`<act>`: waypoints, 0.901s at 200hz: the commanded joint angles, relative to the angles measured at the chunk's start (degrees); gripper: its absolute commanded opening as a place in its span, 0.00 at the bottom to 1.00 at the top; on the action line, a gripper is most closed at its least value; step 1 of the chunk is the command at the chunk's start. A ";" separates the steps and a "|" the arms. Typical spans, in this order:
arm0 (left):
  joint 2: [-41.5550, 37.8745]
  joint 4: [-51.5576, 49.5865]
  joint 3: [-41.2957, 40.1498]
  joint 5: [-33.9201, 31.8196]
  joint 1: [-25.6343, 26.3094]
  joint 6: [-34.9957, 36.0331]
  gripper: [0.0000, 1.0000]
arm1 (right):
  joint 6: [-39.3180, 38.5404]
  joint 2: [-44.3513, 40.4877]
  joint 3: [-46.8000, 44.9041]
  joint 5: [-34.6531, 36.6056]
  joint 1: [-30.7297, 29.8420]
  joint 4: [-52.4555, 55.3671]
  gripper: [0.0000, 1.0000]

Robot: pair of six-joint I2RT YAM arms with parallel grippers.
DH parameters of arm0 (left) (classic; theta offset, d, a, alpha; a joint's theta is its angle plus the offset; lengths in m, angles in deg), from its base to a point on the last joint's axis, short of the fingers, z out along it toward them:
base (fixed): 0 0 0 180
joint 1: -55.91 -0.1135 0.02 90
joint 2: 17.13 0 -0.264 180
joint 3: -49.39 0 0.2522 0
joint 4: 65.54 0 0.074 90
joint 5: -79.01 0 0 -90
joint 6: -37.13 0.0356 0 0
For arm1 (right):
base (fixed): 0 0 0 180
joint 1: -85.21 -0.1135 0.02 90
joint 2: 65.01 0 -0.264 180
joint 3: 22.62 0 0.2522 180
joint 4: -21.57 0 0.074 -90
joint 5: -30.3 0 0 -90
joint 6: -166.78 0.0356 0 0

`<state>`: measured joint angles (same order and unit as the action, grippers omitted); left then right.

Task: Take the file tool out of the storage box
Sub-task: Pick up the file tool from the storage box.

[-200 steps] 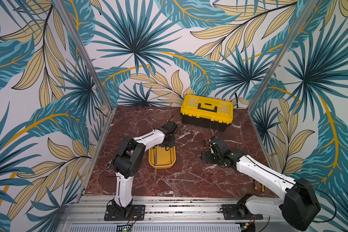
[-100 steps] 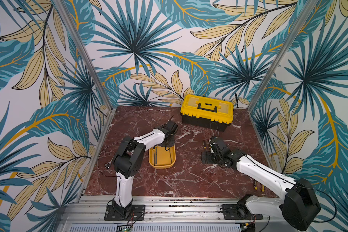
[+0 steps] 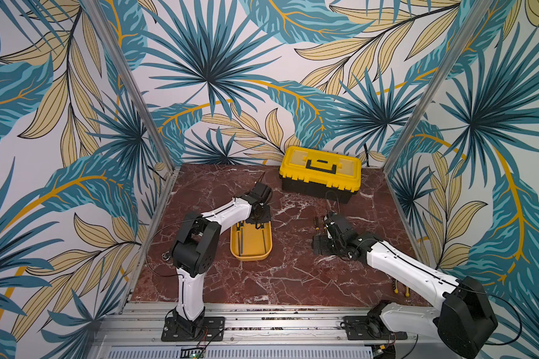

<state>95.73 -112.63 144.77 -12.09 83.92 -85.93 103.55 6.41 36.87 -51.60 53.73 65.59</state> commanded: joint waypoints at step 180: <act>3.50 2.70 -0.22 -5.75 0.61 -4.03 0.33 | -0.04 -0.07 -1.20 0.94 0.12 -0.20 1.00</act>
<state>98.12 -111.16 144.73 -17.42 84.14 -89.61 103.55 6.41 36.77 -51.58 53.73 65.57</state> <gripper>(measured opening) 0.330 0.994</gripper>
